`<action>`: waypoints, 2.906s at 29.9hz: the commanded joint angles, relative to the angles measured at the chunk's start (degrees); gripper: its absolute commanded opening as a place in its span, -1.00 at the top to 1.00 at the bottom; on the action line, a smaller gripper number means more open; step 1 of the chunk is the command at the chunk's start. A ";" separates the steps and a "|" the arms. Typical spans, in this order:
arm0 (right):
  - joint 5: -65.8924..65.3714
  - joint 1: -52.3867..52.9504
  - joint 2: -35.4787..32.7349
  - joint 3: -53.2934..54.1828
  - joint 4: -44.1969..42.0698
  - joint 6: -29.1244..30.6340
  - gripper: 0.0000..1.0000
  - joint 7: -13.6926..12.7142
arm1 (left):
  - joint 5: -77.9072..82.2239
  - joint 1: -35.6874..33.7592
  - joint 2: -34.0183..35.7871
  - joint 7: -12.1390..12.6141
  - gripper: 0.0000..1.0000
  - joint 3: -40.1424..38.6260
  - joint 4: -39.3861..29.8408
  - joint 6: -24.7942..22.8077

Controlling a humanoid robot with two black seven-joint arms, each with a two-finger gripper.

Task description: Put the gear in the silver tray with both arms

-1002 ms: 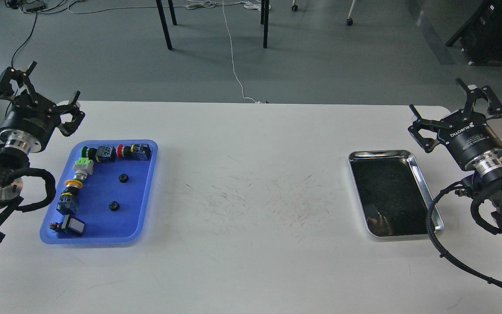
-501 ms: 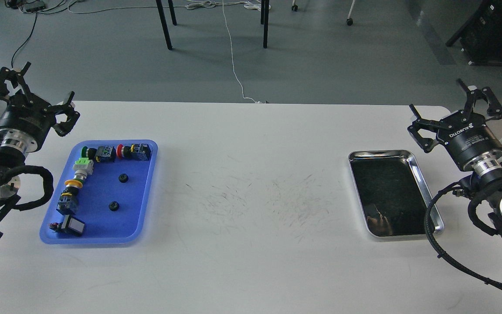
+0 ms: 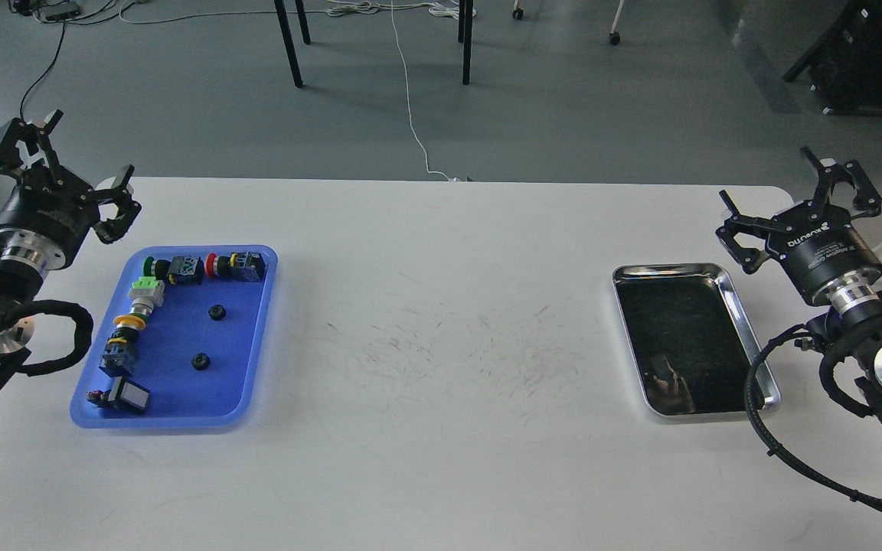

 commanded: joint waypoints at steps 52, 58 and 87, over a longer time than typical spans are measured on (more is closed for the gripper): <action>0.26 -1.24 -6.89 5.14 -1.20 -0.10 -0.98 -0.70 | 110.06 -2.52 11.17 3.36 -0.90 17.65 -16.08 -0.86; 0.26 -1.24 -7.15 6.10 -1.38 -0.01 -0.98 -0.62 | 110.32 -2.61 9.15 3.10 -0.86 20.64 -11.25 2.65; 0.35 -1.33 -7.68 7.25 -0.85 0.08 -0.98 -0.44 | 113.57 -8.50 1.94 1.61 -0.57 31.20 1.33 9.42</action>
